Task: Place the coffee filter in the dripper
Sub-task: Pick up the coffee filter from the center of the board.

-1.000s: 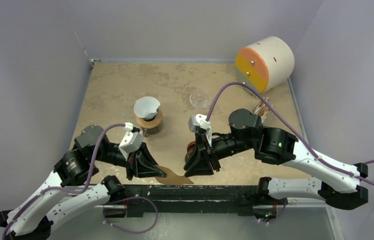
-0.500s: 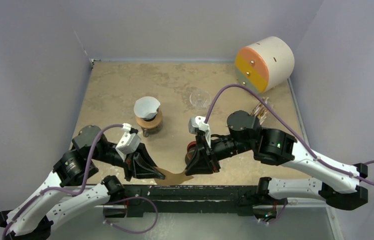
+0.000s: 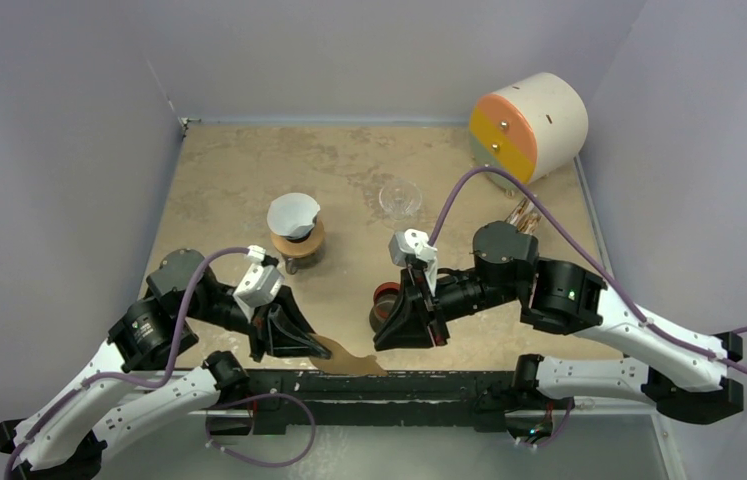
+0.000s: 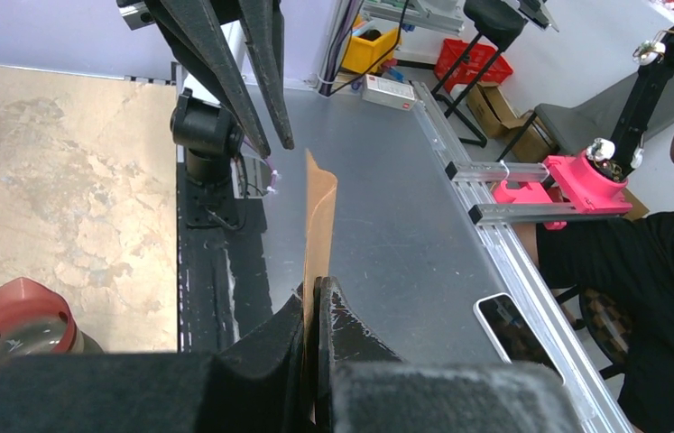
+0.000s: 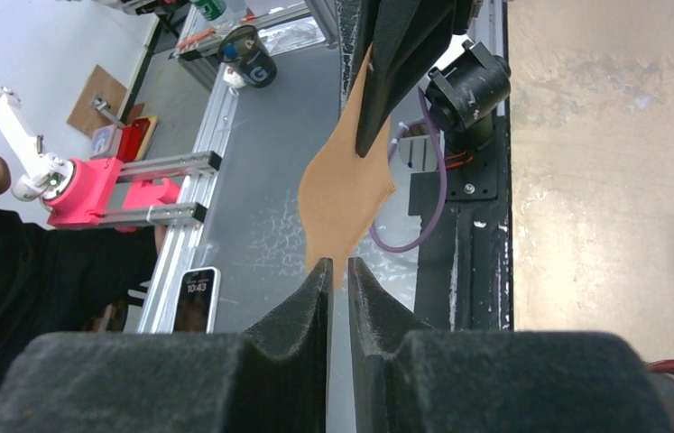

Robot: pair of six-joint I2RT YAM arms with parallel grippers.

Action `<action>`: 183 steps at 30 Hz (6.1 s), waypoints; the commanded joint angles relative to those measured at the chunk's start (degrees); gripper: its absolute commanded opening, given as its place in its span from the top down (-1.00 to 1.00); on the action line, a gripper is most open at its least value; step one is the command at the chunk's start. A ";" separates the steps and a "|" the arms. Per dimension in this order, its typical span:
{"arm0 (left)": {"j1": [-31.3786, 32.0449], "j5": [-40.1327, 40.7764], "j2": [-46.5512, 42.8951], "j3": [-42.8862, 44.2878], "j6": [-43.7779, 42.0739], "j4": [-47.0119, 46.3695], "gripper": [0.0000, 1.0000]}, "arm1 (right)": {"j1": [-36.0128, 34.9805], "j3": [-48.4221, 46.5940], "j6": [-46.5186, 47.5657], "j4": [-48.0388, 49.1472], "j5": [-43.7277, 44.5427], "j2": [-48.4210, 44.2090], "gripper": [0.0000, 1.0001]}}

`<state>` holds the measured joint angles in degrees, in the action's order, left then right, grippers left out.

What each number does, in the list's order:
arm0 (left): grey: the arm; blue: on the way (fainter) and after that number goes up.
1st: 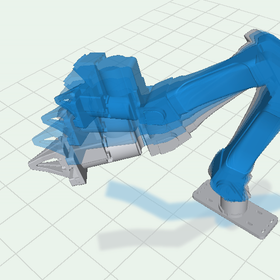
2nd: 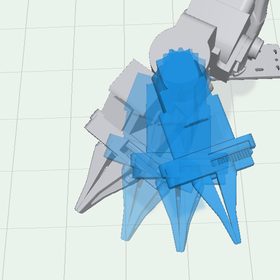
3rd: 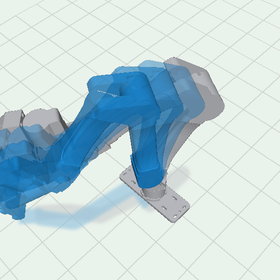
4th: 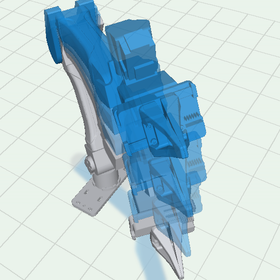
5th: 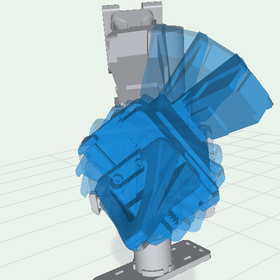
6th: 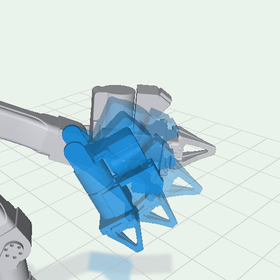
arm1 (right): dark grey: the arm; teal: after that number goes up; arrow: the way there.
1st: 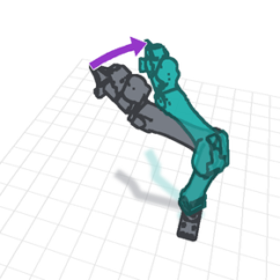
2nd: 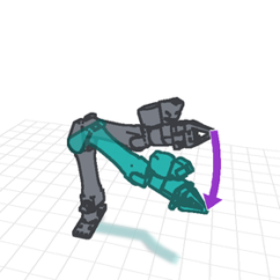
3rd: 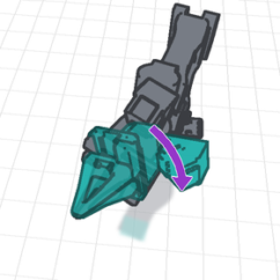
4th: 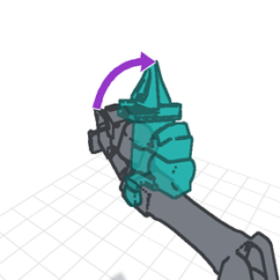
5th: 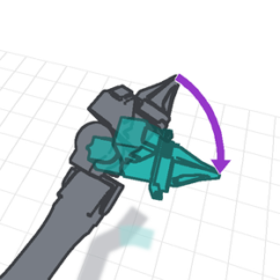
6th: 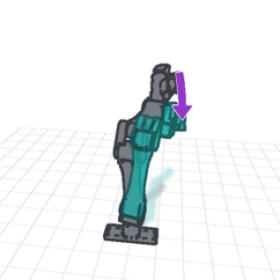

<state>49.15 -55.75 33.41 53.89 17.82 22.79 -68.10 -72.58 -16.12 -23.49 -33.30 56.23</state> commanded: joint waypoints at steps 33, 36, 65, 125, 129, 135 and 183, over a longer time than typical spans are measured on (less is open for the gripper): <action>-0.18 2.93 0.98 0.63 -1.74 1.52 1.00 | -0.20 1.09 -0.48 2.00 -2.32 0.77 0.61; -0.16 2.64 1.13 0.73 -1.74 1.40 1.00 | -0.20 0.95 0.02 1.54 -1.15 0.69 0.55; -0.19 2.05 1.25 0.65 -1.31 1.21 1.00 | -0.20 0.98 1.27 0.24 5.20 -2.43 0.33; -0.14 6.99 0.54 -2.12 -5.31 -1.67 1.00 | -0.19 15.78 -14.67 30.43 -14.08 0.55 1.00; -0.19 6.72 0.63 -2.38 -5.86 -1.93 1.00 | -0.20 18.02 -17.65 35.69 -15.14 1.89 1.00; -0.19 7.05 -0.68 -3.68 -6.37 -3.35 1.00 | -0.20 21.03 -21.86 42.09 -15.88 2.79 1.00; -0.19 3.02 4.50 -2.32 -2.05 -2.97 1.00 | -0.11 21.23 -11.22 22.39 8.67 -6.93 1.00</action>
<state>49.15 -52.27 37.47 49.76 15.68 20.49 -68.14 -48.75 -28.18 -1.48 -25.04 49.69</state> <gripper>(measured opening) 0.002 0.005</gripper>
